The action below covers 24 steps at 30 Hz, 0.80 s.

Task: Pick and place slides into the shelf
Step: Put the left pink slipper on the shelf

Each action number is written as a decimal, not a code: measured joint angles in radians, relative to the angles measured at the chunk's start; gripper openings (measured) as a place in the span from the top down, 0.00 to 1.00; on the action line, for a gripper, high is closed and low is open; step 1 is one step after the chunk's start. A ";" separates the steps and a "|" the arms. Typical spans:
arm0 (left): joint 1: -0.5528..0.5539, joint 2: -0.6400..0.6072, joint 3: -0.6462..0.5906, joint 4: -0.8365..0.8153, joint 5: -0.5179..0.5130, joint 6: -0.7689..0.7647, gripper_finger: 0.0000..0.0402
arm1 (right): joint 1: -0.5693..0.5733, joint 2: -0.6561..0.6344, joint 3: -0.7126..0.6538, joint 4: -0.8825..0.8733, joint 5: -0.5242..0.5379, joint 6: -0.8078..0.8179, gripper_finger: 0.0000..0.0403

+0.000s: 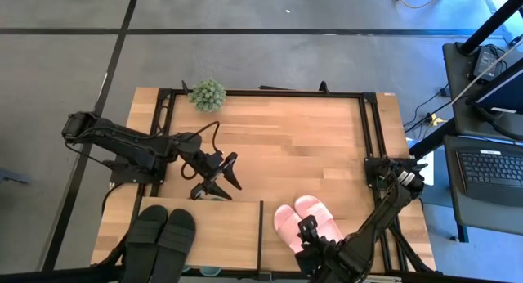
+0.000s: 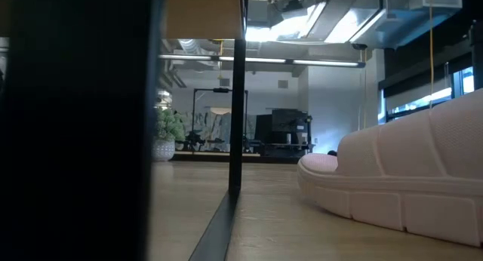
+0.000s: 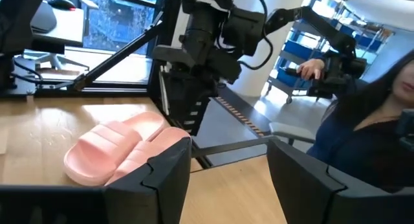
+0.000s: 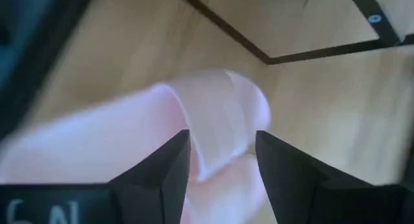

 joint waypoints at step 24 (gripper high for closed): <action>0.000 0.000 0.000 -0.002 -0.001 0.024 0.52 | 0.000 0.000 -0.102 0.092 -0.141 0.067 0.56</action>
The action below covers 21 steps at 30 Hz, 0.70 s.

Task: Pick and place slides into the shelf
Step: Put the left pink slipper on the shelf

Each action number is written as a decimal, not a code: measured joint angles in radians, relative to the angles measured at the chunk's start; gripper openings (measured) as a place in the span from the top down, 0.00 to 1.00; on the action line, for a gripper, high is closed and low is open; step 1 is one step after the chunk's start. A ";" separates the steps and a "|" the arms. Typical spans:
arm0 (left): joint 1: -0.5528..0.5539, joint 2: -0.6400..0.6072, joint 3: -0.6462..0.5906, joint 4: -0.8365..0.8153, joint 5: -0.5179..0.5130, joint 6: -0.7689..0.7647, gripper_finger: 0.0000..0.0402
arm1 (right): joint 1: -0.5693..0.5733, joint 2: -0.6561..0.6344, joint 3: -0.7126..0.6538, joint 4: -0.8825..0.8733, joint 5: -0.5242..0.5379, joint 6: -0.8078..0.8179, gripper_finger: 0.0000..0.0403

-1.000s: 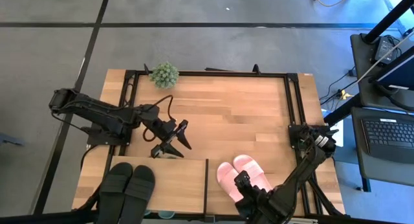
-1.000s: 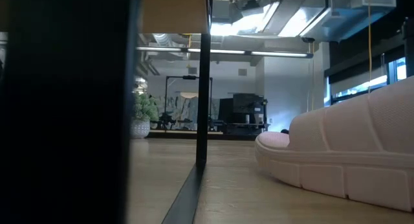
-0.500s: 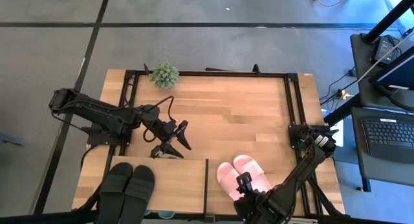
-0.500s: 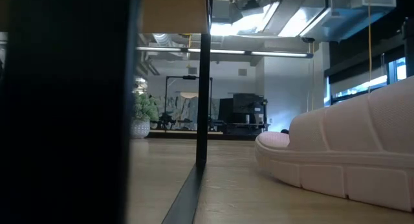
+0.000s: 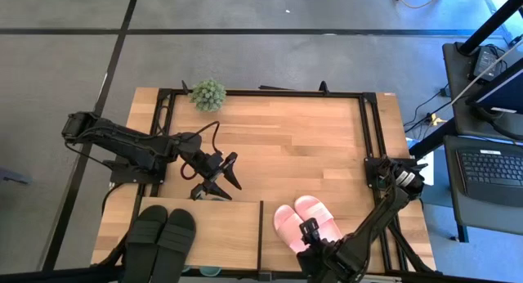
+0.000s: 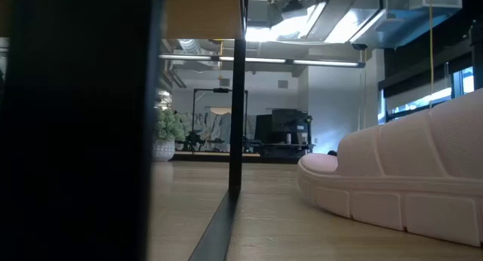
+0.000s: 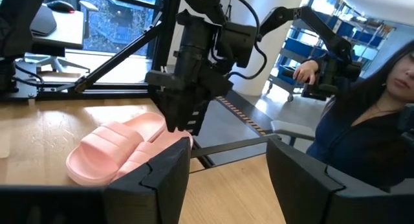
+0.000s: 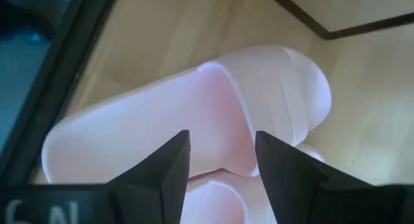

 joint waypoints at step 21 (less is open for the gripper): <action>0.000 0.000 0.001 -0.066 0.000 0.011 0.51 | -0.041 0.119 0.000 -0.092 0.139 -0.144 0.56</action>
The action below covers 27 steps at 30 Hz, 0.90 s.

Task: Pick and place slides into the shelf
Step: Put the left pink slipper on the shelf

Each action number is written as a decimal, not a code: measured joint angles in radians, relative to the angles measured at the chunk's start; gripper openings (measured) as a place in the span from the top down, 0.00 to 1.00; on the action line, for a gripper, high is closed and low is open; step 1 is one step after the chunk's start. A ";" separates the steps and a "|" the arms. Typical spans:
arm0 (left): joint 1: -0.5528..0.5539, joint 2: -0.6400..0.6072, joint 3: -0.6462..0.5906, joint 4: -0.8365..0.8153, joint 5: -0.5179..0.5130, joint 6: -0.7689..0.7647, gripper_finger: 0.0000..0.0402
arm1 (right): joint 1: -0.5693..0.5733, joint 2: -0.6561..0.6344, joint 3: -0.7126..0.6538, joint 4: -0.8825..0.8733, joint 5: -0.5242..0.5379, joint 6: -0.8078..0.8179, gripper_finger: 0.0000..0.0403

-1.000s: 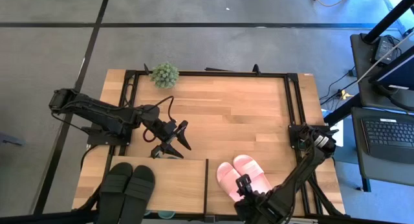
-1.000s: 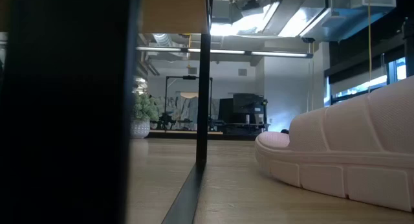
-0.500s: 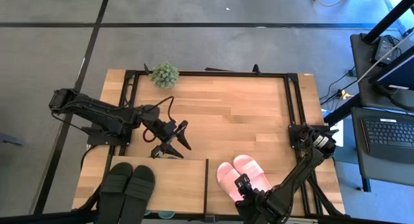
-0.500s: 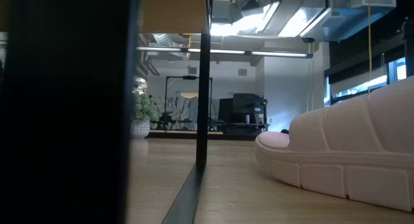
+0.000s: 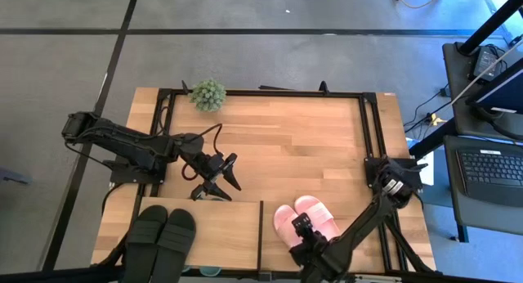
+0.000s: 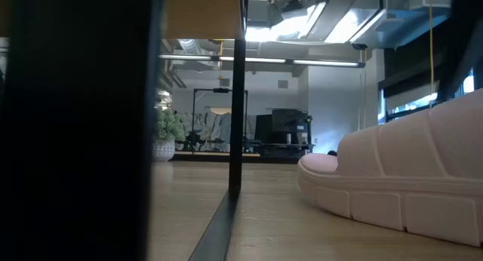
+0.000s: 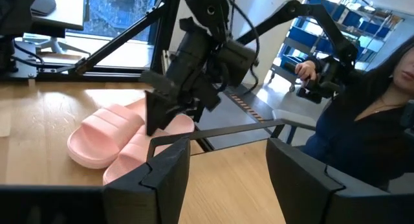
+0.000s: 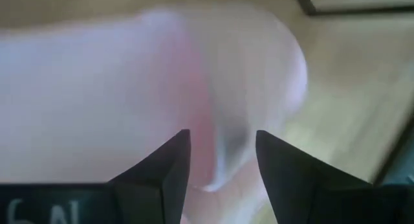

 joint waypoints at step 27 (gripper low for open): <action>0.000 0.000 0.000 -0.016 0.000 0.000 0.51 | -0.057 0.011 0.001 -0.041 0.106 0.256 0.98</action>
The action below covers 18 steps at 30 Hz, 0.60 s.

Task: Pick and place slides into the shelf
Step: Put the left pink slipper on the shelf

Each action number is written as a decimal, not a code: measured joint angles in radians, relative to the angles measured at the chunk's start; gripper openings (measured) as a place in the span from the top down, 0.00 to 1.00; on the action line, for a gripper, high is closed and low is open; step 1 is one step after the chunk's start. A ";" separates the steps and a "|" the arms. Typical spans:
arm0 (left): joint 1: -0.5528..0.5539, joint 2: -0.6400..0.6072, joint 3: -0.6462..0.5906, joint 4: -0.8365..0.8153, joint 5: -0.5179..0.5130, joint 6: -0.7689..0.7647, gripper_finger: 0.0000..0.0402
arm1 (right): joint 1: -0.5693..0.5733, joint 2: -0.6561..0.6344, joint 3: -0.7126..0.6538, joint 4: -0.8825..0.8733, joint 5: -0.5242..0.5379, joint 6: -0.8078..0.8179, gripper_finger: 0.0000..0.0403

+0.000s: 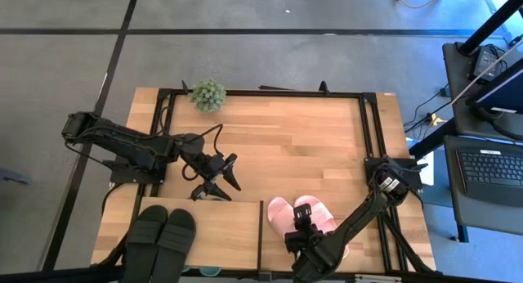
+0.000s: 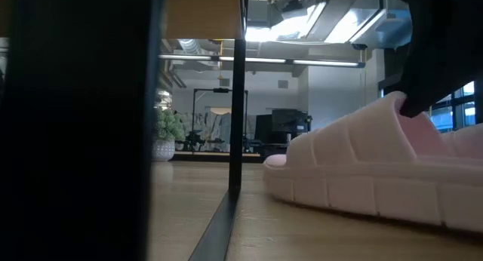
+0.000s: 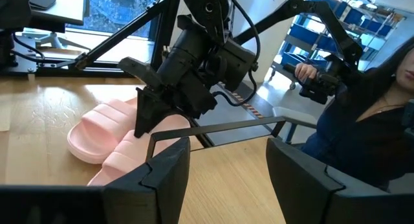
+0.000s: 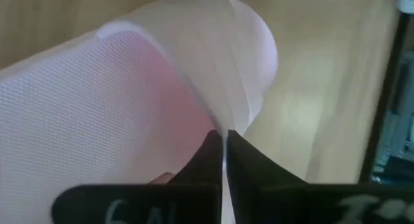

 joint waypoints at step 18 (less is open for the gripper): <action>0.002 -0.001 0.001 0.045 -0.080 -0.266 0.52 | -0.021 -0.081 0.101 -0.326 0.267 0.045 0.99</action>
